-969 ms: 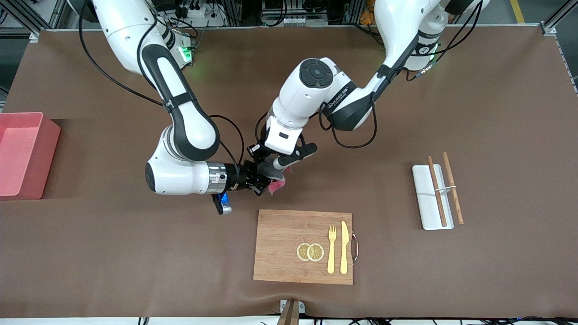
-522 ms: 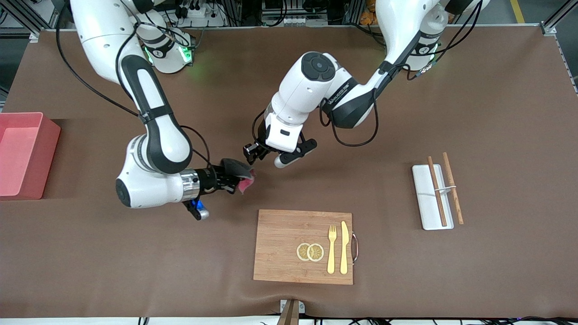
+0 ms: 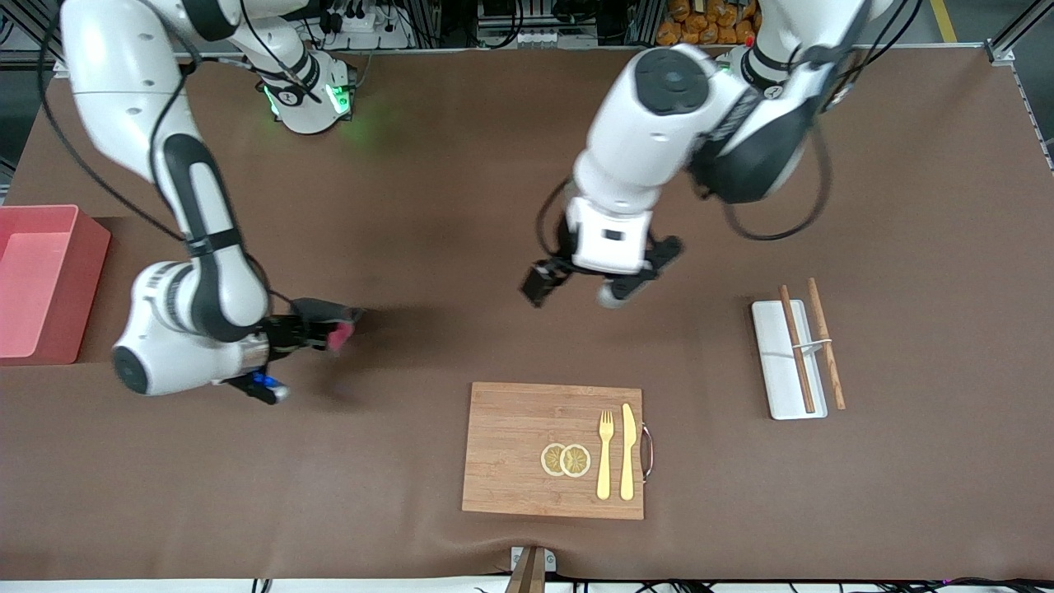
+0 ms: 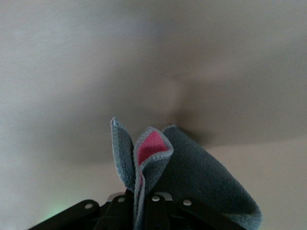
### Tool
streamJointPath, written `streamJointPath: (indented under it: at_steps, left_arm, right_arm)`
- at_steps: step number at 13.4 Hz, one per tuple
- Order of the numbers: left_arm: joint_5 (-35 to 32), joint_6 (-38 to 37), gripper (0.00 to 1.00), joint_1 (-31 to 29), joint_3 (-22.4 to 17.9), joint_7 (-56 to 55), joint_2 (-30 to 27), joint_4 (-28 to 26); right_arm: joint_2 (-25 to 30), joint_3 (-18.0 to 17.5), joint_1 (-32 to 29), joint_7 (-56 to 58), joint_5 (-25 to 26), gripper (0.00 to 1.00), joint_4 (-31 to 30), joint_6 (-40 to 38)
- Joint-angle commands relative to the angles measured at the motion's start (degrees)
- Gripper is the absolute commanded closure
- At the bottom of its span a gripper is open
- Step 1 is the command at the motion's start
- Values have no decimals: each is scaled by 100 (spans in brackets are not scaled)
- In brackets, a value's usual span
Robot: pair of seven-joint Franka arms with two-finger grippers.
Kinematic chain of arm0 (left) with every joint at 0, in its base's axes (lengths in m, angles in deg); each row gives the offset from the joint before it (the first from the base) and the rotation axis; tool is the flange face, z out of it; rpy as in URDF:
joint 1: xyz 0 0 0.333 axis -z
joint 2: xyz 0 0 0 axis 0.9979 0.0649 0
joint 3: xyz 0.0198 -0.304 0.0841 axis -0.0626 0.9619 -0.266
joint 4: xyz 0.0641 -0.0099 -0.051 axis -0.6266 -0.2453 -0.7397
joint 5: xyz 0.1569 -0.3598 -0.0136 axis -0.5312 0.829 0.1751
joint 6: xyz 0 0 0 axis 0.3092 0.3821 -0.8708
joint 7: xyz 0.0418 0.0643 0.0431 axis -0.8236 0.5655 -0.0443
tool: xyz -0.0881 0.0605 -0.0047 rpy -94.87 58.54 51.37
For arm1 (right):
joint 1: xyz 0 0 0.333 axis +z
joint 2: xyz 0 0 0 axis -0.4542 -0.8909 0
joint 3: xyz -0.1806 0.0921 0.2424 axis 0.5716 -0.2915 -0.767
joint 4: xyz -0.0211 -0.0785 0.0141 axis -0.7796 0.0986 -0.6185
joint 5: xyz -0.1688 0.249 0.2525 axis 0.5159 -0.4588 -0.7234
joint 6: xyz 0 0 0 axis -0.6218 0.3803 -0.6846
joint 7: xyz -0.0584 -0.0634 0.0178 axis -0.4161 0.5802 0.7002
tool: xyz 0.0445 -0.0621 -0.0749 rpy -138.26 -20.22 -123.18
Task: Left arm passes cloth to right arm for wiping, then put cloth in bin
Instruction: 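Grasp the cloth with the right gripper while the left gripper releases it, then carry the cloth toward the pink bin while the left gripper returns to rest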
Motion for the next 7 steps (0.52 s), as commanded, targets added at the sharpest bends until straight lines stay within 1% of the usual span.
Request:
streamJointPath:
  at_steps: [1,2,4,7]
  left_arm:
    - [-84,-786,0,-672,63,1178,-403,-193]
    - [-84,-1015,0,-805,46,1618,-429,-193]
    - [-75,-1385,0,-1147,63,2427,-605,-175]
    - [-40,-2017,0,-1552,81,3394,-790,-202]
  right_arm:
    - [201,-77,-622,1030,309,100,-386,-27]
    - [192,-50,-903,1407,615,100,-430,-53]
    - [175,-50,-1439,2215,951,100,-491,-123]
    - [122,-41,-2335,3499,1618,100,-492,-80]
